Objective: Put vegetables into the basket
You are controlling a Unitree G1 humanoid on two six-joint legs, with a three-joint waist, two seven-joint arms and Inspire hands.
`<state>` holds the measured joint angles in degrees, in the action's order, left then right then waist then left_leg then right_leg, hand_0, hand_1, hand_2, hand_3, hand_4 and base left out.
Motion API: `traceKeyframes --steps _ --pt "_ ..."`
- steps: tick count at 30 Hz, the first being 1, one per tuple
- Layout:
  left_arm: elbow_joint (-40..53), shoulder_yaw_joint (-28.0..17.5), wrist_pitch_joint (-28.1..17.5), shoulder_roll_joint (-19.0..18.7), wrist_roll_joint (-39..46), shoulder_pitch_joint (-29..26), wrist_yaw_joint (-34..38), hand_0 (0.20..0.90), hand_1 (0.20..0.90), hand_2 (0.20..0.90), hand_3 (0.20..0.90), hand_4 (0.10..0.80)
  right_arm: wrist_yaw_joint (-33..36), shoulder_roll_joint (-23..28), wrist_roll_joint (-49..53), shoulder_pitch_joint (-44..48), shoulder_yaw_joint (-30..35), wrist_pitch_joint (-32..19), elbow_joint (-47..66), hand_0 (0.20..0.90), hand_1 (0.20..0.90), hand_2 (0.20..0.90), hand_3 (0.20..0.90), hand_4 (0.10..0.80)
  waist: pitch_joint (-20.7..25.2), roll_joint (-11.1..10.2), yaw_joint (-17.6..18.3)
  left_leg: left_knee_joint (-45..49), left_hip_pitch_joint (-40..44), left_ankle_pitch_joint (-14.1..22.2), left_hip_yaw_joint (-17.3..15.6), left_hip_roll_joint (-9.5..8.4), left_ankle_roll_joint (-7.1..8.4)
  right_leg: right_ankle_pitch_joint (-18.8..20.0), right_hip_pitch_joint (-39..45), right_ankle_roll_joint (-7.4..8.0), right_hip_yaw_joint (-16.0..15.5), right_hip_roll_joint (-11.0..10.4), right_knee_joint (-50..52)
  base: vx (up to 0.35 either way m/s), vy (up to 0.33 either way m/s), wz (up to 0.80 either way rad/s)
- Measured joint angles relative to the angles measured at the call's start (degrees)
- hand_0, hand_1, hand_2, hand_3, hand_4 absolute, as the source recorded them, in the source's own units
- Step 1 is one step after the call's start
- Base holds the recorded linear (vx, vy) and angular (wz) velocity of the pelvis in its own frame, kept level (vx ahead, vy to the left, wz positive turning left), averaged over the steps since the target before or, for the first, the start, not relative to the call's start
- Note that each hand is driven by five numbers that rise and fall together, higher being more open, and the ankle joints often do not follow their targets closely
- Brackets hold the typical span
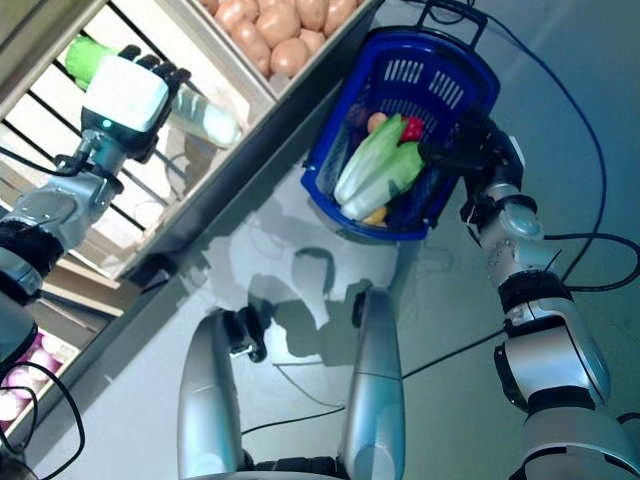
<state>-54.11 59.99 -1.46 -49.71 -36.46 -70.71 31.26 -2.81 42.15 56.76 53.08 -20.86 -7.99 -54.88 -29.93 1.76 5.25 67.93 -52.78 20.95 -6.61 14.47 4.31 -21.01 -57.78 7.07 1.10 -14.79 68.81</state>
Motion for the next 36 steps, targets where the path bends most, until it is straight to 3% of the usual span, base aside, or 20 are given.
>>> traceKeyframes --steps 17,26,33,34,35,36 --pt "-2.8 1.2 2.2 2.2 -2.2 -2.5 -2.0 0.900 0.900 0.900 0.900 0.800 0.2 0.0 0.0 -0.8 0.2 0.0 2.4 0.900 0.900 0.900 0.900 0.800 0.0 0.0 0.1 6.4 -9.0 1.4 1.3 1.81 0.16 0.0 -8.9 -0.63 0.0 0.5 5.2 0.003 0.005 -0.03" --pt "-5.0 4.6 2.0 4.3 -2.1 -7.7 -6.5 0.900 0.900 0.900 0.900 0.800 0.2 0.2 0.1 -1.4 0.5 -1.2 3.5 0.900 0.900 0.900 0.900 0.800 0.0 -0.1 0.4 10.3 -13.1 2.3 2.0 2.45 -0.84 -0.1 -12.5 -0.91 0.3 0.4 7.8 -0.002 0.003 -0.02" --pt "-6.6 4.6 2.0 4.3 -0.8 -10.4 -9.2 0.900 0.900 0.900 0.900 0.800 0.1 0.5 0.9 -0.7 2.2 -2.0 3.6 0.900 0.900 0.900 0.900 0.800 -0.1 -0.1 1.4 13.1 -16.6 3.1 2.6 3.00 -0.88 0.0 -15.8 -1.00 0.5 0.7 9.8 -0.004 0.019 -0.04" --pt "-6.8 4.6 2.0 4.4 0.4 -10.6 -10.2 0.851 0.851 0.851 0.851 0.767 0.1 0.5 1.0 -0.7 2.2 -2.0 3.6 0.900 0.900 0.900 0.900 0.800 -0.1 -0.1 1.5 13.4 -16.7 3.3 2.6 3.24 -0.97 0.0 -15.8 -1.00 0.4 0.8 9.9 -0.014 0.020 -0.07" --pt "-6.9 4.6 2.0 4.4 1.3 -10.8 -11.1 0.542 0.542 0.542 0.542 0.562 0.1 0.5 1.2 -0.7 2.2 -2.0 3.5 0.900 0.900 0.900 0.900 0.800 -0.1 -0.1 1.6 13.6 -16.7 3.4 2.6 3.39 -1.00 0.0 -15.8 -0.99 0.4 0.8 9.9 -0.018 0.018 -0.07" --pt "-7.1 4.6 2.0 4.4 1.4 -10.8 -11.5 0.484 0.484 0.484 0.484 0.522 0.1 0.5 1.8 -0.7 2.2 -2.0 3.5 0.900 0.900 0.900 0.900 0.800 -0.1 -0.1 1.7 13.7 -16.7 3.5 2.6 3.43 -1.02 0.0 -15.9 -0.99 0.4 0.8 10.0 -0.025 0.018 -0.04"
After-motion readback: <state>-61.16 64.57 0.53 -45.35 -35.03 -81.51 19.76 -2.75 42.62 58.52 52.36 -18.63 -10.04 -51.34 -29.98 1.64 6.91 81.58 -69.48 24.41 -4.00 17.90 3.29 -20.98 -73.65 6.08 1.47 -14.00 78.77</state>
